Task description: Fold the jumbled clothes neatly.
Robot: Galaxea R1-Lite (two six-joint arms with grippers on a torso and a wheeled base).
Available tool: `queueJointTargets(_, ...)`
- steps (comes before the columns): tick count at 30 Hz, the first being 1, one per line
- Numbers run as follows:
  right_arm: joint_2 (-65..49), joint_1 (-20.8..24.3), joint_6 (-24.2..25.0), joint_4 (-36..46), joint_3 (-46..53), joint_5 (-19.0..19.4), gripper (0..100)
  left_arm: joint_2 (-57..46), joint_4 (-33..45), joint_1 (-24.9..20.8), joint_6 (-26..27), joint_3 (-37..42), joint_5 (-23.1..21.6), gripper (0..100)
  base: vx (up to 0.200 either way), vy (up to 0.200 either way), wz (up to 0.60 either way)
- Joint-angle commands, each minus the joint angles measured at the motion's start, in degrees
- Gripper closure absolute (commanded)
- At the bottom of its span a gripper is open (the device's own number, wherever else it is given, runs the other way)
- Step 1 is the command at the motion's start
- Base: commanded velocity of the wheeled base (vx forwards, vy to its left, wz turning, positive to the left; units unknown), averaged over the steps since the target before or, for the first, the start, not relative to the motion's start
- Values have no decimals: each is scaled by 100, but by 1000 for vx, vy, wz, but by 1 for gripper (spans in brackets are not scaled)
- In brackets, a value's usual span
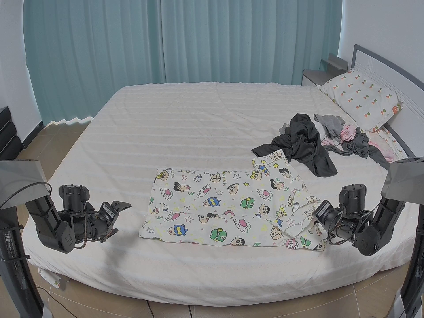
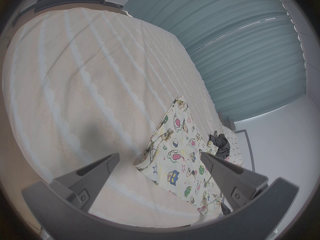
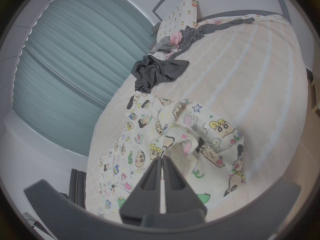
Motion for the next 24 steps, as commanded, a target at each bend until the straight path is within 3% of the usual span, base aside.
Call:
queueJointTargets(1,-530,-3,-127,613,-338,-58,100,9,3,2,-2,0,-1,0,0,0,0)
queueJointTargets(4,-662,15,-232,1097,-601,-234,100,9,3,2,-2,0,-1,0,0,0,0)
queueJointTargets(12,-1189,208,-320,2723,-1375,-252,100,9,-6,2,-2,0,-1,0,0,0,0)
queueJointTargets(24,-1532,331,-320,4498,-2262,-260,100,18,3,2,59,0,-1,0,0,0,0)
